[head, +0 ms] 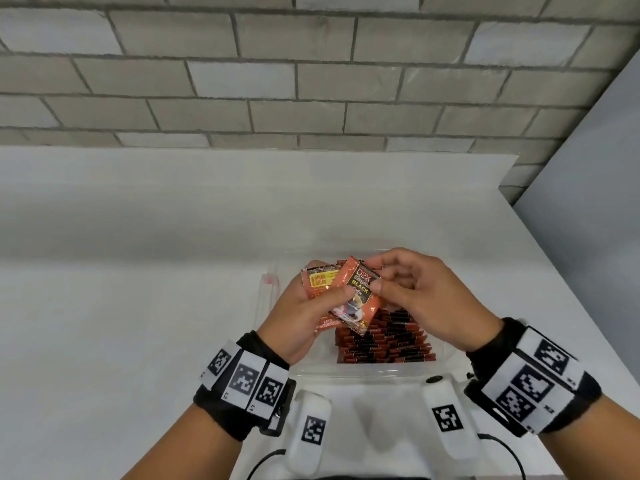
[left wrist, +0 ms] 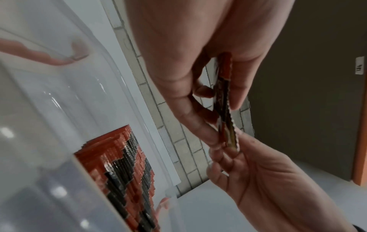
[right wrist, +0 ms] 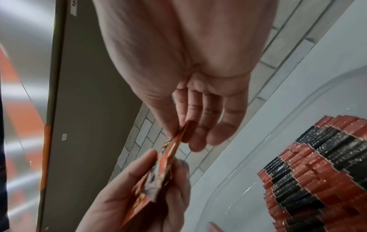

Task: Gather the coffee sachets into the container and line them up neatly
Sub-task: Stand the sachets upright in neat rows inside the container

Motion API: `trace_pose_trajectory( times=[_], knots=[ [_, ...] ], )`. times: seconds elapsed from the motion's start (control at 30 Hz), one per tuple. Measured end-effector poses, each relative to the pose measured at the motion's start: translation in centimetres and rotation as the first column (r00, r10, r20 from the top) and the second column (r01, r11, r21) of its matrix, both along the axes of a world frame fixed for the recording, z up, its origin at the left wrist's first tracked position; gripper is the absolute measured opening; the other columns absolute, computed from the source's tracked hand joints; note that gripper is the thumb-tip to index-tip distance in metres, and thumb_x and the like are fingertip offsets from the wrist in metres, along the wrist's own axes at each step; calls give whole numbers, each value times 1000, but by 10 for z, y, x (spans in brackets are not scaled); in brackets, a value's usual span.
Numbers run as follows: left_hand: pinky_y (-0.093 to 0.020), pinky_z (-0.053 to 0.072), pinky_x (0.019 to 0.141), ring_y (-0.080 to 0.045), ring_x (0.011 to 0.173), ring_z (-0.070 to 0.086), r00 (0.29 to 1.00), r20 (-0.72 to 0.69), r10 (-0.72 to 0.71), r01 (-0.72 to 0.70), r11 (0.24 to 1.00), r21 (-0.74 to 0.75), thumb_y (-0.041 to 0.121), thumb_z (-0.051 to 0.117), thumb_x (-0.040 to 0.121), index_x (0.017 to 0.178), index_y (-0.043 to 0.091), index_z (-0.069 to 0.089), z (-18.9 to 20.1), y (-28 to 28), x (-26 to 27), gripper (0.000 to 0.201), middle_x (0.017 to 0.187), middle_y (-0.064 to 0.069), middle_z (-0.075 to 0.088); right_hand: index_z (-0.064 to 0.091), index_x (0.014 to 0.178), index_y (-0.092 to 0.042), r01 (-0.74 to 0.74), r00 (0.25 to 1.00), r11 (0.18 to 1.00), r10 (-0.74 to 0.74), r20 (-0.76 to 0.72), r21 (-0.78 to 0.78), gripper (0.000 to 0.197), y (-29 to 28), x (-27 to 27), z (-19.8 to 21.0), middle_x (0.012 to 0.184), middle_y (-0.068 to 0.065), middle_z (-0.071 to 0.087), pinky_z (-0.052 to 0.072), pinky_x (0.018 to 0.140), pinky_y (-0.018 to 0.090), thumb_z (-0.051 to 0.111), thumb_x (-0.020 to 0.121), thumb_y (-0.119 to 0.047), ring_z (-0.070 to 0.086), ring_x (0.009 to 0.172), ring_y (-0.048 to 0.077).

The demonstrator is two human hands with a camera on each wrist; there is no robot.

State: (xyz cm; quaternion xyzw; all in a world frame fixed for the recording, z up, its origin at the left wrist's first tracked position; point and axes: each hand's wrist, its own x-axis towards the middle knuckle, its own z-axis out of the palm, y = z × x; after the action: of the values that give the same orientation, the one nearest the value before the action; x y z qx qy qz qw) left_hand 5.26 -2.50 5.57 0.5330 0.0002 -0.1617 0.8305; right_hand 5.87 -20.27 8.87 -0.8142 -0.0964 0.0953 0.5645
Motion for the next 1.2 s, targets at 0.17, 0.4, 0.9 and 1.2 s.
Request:
trace_pose_trajectory(
  times=[0.17, 0.4, 0.9, 1.2],
  knots=[
    [-32, 58, 61, -24, 78, 65, 974, -103, 204, -207, 978, -17, 24, 65, 70, 99, 9, 56, -9, 22, 4, 34, 83, -8, 62, 61, 110, -23, 56, 998, 988, -55, 6, -147, 23, -17, 2, -16, 90, -1, 67, 55, 79, 26, 57, 92, -9, 68, 87, 14],
    [-33, 57, 60, -25, 73, 68, 965, -151, 215, -221, 975, -28, 25, 64, 68, 101, 10, 57, -23, 45, 3, 38, 87, -13, 60, 65, 101, -27, -173, 984, 939, 151, -96, -299, 20, -20, -19, -38, 88, -13, 68, 53, 84, 26, 58, 92, -10, 66, 83, 5],
    [-28, 56, 58, -38, 95, 59, 953, -222, 206, -224, 973, -55, 18, 64, 67, 107, 10, 56, -30, 44, 6, 42, 94, -15, 59, 68, 112, -30, -287, 938, 723, 344, -32, -628, 26, -14, -20, -48, 83, -16, 52, 36, 71, 8, 61, 90, -20, 48, 78, -2],
    [-28, 57, 60, -38, 99, 58, 951, -224, 212, -237, 967, -92, 16, 63, 68, 107, 11, 56, -34, 45, 6, 40, 93, -11, 59, 68, 86, -21, -293, 948, 680, 299, -110, -672, 3, -8, -16, -45, 80, -14, 59, 45, 71, 15, 66, 87, -19, 54, 75, 1]
  ],
)
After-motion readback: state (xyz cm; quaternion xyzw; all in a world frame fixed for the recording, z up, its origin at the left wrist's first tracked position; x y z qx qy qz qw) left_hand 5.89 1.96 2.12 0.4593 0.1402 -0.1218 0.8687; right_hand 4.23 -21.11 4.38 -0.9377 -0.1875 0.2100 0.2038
